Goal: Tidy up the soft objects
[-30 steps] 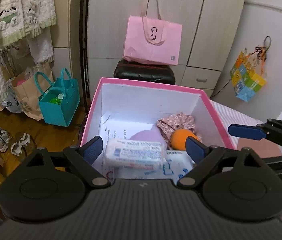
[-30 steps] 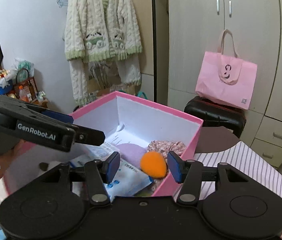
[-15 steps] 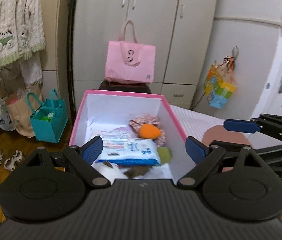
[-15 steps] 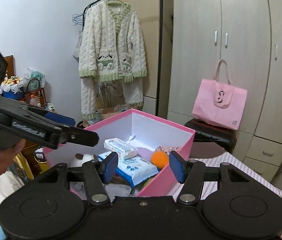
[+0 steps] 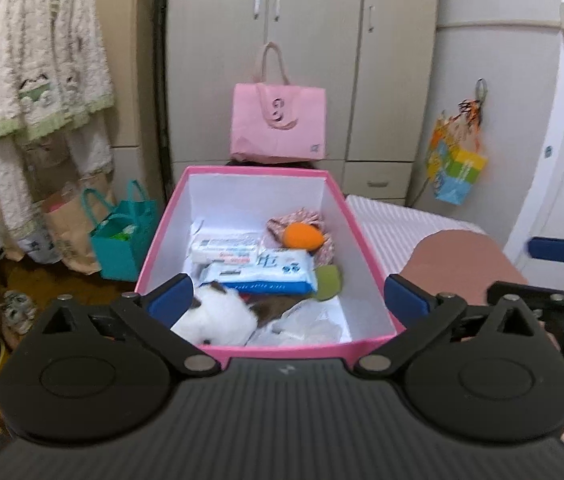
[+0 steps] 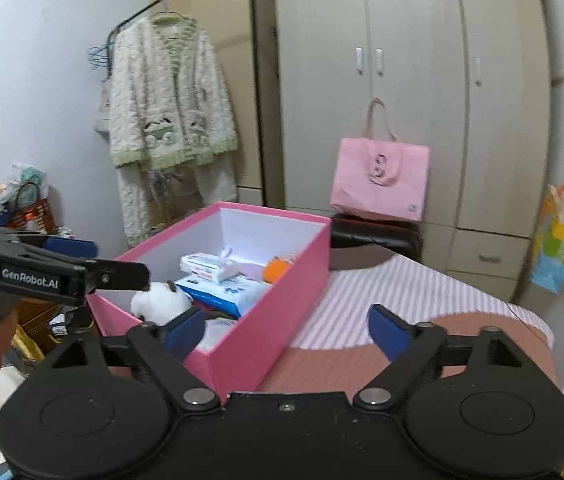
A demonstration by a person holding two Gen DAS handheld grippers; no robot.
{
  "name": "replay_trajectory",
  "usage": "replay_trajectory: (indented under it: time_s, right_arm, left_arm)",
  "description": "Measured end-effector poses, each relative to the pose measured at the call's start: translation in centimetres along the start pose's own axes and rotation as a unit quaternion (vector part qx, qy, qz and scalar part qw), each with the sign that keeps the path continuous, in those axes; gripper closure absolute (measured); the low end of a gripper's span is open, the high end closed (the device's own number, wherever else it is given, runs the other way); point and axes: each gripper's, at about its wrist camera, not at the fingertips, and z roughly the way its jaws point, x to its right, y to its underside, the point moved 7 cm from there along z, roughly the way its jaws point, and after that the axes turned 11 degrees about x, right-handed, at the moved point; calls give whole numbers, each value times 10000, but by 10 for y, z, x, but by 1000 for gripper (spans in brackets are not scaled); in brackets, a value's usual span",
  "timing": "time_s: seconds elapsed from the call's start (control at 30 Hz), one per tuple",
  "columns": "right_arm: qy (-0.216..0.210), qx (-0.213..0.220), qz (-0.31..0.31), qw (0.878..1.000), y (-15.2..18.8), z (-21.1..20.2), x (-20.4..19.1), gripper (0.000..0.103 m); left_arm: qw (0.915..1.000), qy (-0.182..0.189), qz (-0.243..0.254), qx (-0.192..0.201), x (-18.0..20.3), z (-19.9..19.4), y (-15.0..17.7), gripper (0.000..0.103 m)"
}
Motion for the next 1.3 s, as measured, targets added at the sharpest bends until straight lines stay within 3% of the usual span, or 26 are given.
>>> replay_trajectory:
  time_s: [0.1, 0.2, 0.47, 0.57, 0.7, 0.83, 1.3]
  right_arm:
    - [188, -63, 100, 9998, 1, -6, 5, 0]
    - [529, -252, 199, 9981, 4, -13, 9, 0]
    - [1011, 269, -396, 9937, 7, -48, 1, 0]
    - [1220, 361, -261, 9915, 10, -59, 2, 0]
    - [1310, 310, 142, 9908, 18, -64, 6, 0]
    - [1593, 320, 10, 9867, 21, -68, 8, 0]
    - [1858, 224, -119, 9823, 36, -72, 8, 0]
  left_arm:
    - [9999, -125, -80, -74, 1, -8, 2, 0]
    - [9991, -323, 178, 205, 7, -22, 1, 0]
    - [9991, -241, 251, 242, 25, -38, 11, 0]
    - [9987, -289, 233, 341, 31, -43, 16, 0]
    - [9982, -364, 272, 397, 39, -42, 22, 0]
    - [9980, -324, 294, 465, 44, -42, 25, 0]
    - [9978, -375, 261, 473, 49, -47, 37, 0]
